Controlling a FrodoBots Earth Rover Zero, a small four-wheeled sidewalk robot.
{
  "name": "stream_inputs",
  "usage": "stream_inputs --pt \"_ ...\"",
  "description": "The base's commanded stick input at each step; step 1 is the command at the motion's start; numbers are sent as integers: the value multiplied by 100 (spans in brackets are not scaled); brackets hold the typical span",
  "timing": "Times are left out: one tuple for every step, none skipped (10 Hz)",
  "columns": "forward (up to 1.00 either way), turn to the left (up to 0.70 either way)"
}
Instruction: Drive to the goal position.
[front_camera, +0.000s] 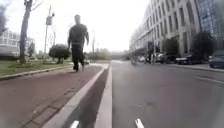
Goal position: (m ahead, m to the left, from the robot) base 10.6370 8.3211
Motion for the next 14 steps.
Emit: stream_inputs --pt "67 -13" --pt "67 -13" --pt "67 -13" --pt "67 -13" --pt "67 -13" --pt "67 -13" --pt "67 -13" --pt "67 -13" --pt "67 -13" --pt "67 -13" --pt "67 -13" --pt "67 -13" --pt "67 -11" --pt "67 -1"
